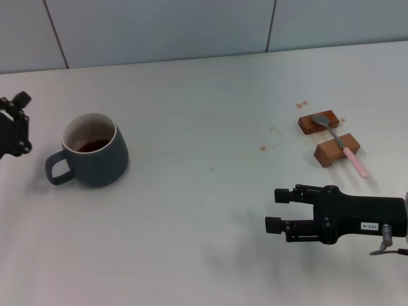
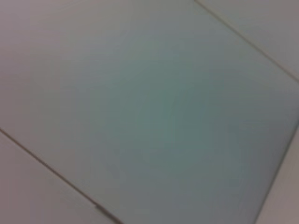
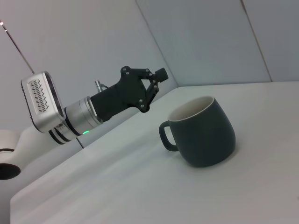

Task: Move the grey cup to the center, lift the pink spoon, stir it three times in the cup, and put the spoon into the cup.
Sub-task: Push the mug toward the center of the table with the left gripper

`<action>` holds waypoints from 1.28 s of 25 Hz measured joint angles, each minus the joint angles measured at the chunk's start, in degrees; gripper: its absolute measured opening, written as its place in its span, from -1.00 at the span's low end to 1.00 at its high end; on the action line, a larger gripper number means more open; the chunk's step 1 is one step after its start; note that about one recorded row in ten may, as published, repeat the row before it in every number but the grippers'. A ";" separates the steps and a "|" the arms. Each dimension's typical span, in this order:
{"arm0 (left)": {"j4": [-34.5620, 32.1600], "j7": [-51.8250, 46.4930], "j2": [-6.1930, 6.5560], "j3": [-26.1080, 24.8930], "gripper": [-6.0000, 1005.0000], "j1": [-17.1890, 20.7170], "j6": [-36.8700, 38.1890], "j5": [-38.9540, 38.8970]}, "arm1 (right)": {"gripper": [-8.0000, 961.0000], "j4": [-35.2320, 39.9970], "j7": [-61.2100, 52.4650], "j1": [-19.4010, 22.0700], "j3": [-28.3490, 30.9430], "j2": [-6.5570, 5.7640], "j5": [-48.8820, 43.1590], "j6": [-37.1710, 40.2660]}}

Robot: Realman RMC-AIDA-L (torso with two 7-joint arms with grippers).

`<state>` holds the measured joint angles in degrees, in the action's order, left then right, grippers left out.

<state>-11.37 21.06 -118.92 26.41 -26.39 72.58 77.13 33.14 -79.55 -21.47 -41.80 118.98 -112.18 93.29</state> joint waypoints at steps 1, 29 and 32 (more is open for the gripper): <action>0.00 0.00 0.00 0.00 -0.95 0.00 0.00 0.00 | 0.69 -0.01 -0.23 0.00 0.00 -0.02 -0.03 -0.01; -0.25 -10.72 -0.17 9.85 -0.99 -1.14 -7.02 0.04 | 0.67 0.09 -2.99 -0.46 -0.03 -0.15 -1.82 -0.40; -1.50 -14.25 -0.17 13.40 -0.99 -1.07 -6.71 0.04 | 0.66 0.13 -3.46 -0.48 -0.03 -0.15 -2.06 -0.40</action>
<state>-12.88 6.81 -119.09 39.80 -27.45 65.87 77.17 33.27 -83.01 -21.95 -41.83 118.83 -114.25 92.89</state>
